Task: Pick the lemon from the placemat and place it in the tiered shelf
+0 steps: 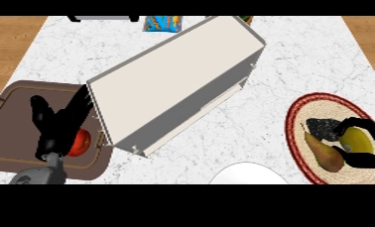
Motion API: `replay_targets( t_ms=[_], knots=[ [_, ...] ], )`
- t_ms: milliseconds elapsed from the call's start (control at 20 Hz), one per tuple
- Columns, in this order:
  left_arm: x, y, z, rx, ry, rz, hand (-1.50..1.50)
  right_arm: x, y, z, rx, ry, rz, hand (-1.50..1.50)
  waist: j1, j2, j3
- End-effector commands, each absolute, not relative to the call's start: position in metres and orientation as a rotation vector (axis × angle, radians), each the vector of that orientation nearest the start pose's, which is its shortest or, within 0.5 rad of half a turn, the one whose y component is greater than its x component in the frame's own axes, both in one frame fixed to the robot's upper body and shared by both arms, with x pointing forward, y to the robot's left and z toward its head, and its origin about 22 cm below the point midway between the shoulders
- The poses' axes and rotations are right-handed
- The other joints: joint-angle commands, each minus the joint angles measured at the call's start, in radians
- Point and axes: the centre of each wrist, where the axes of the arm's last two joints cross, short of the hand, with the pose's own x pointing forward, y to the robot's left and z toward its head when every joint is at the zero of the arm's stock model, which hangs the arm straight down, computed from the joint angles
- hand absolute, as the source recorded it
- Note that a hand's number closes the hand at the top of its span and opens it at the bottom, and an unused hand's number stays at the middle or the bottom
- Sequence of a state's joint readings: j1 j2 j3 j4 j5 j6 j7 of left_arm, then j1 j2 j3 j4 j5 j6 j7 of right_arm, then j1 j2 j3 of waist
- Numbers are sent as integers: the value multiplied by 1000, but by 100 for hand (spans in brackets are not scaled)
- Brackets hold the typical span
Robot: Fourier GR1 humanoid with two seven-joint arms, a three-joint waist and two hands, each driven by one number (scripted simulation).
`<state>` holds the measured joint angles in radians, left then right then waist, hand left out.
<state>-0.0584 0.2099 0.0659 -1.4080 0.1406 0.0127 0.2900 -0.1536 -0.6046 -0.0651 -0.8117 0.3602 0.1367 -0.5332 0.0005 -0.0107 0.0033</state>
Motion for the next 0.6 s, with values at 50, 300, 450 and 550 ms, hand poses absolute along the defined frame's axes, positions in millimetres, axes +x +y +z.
replay_targets(
  t_ms=[50,300,450,550],
  knots=[
    [245,302,-26,96,-1101,56,0,213,-451,-42,-452,-1412,724,150,-7,9,-4],
    [243,309,-24,119,-1099,55,0,233,-367,-32,-361,-1539,977,150,-14,2,-9],
    [254,295,-16,97,-1124,21,0,242,-283,-41,-141,-1586,1300,150,27,-1,-16],
    [251,288,-21,88,-1107,10,0,239,-229,-38,-37,-1619,1381,150,34,-6,-17]
  ],
)
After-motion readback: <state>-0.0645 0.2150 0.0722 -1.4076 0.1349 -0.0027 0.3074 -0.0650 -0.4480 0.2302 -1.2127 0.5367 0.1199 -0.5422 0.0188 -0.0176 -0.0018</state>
